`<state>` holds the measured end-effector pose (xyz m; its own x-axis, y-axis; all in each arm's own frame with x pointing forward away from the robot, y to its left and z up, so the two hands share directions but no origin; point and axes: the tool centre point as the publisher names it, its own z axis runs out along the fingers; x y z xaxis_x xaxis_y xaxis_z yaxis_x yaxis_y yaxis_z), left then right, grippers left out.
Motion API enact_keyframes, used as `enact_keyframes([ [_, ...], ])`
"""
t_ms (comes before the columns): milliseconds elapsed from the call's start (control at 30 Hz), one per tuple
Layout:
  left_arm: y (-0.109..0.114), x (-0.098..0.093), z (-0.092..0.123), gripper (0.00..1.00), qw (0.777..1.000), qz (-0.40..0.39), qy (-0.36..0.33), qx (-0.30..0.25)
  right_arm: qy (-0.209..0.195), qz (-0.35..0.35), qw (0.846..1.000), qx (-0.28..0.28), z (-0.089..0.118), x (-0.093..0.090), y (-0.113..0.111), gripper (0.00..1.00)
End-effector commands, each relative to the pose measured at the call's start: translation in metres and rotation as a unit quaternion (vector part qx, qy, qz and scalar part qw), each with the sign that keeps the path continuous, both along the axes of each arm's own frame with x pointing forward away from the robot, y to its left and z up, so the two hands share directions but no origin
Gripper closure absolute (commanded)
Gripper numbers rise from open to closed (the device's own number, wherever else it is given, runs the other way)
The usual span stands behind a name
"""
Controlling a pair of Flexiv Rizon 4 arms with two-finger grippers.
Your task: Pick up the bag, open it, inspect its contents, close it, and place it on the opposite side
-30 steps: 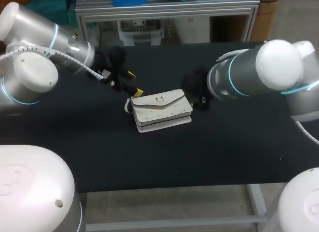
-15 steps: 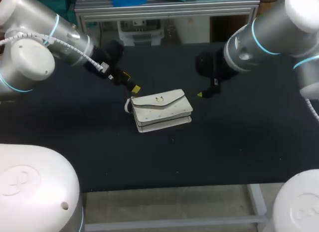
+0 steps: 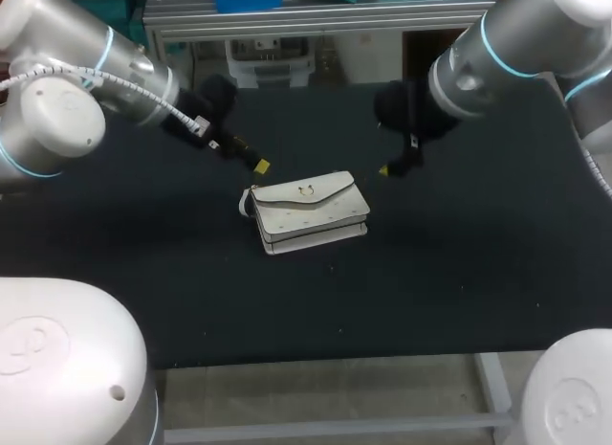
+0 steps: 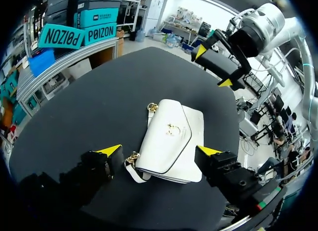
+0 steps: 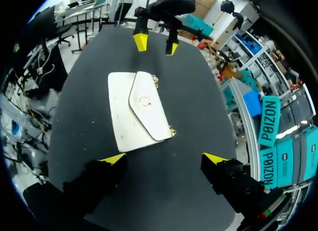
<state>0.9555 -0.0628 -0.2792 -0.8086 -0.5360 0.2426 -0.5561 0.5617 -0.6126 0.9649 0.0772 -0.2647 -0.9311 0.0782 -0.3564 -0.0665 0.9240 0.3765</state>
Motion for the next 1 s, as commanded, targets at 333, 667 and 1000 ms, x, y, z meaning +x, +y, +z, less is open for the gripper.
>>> enact_keyframes([
  [333,-0.011,-0.014,0.001,0.0,0.948,0.298,0.081,0.076,0.047,-0.19,0.98,-0.034,-0.001,-0.016,0.014,0.0],
  [667,-0.002,-0.016,-0.003,0.0,0.873,0.444,0.188,0.072,0.188,-0.289,0.939,-0.022,-0.004,-0.01,0.01,0.0],
  [1000,0.0,-0.022,-0.011,0.0,0.835,0.48,0.266,0.03,0.294,-0.338,0.894,0.02,-0.016,-0.004,0.006,0.0],
])
